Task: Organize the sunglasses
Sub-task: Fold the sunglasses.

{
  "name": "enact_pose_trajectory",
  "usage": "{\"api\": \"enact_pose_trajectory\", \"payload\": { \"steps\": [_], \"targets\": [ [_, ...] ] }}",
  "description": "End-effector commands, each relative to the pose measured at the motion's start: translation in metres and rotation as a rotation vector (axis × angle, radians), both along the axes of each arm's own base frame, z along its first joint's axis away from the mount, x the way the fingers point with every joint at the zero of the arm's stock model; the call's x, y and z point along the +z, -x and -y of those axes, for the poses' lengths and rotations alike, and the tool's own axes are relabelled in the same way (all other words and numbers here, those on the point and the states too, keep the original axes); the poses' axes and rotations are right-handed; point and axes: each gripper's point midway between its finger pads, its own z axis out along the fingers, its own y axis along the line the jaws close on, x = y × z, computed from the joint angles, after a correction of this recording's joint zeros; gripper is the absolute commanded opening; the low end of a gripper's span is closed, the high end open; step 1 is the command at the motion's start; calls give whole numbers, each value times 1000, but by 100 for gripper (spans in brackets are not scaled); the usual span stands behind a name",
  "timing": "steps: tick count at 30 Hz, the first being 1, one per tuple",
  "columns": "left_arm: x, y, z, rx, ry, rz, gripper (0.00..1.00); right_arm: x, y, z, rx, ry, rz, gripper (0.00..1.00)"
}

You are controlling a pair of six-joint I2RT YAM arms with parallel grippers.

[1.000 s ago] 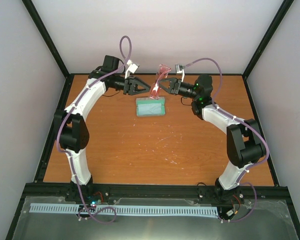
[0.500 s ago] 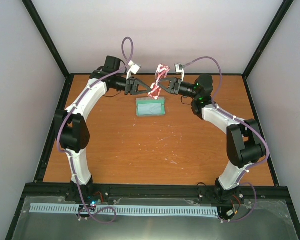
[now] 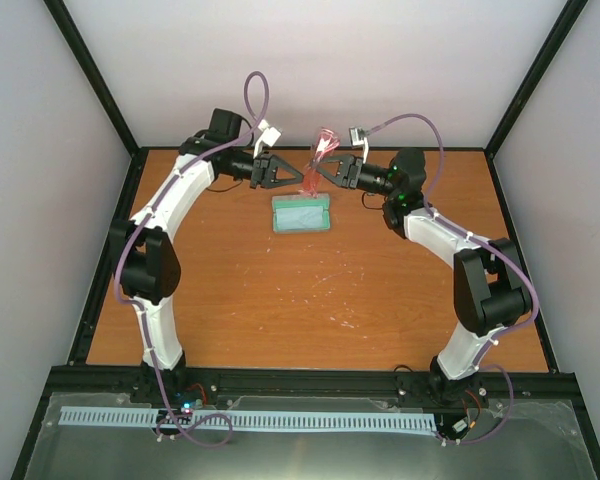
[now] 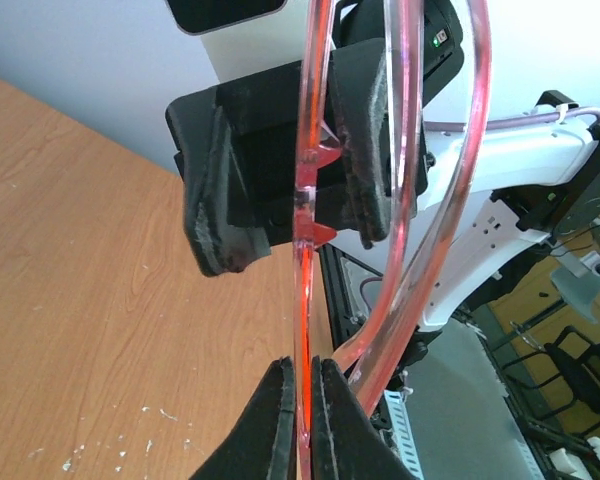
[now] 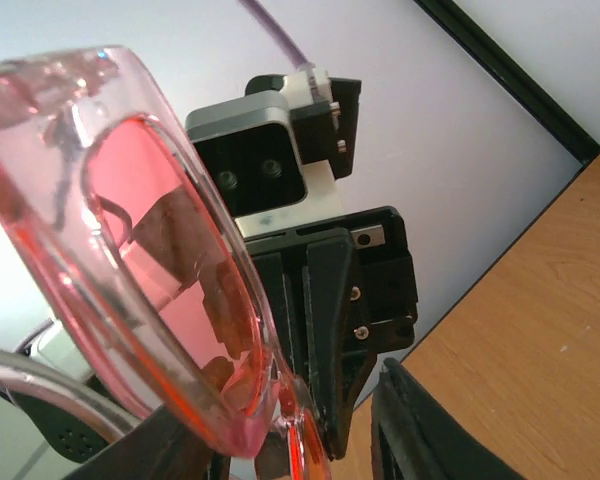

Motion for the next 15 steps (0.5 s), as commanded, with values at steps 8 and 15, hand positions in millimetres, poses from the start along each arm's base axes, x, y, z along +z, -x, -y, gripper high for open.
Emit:
{"api": "enact_pose_trajectory", "payload": {
  "steps": [8,15],
  "targets": [
    [9,2,-20,7,-26,123,1,-32,-2,5,-27,72,-105,46],
    [-11,0,-37,32,-141,182,1,-63,10,26,-51,181,-165,47]
  ]
}}
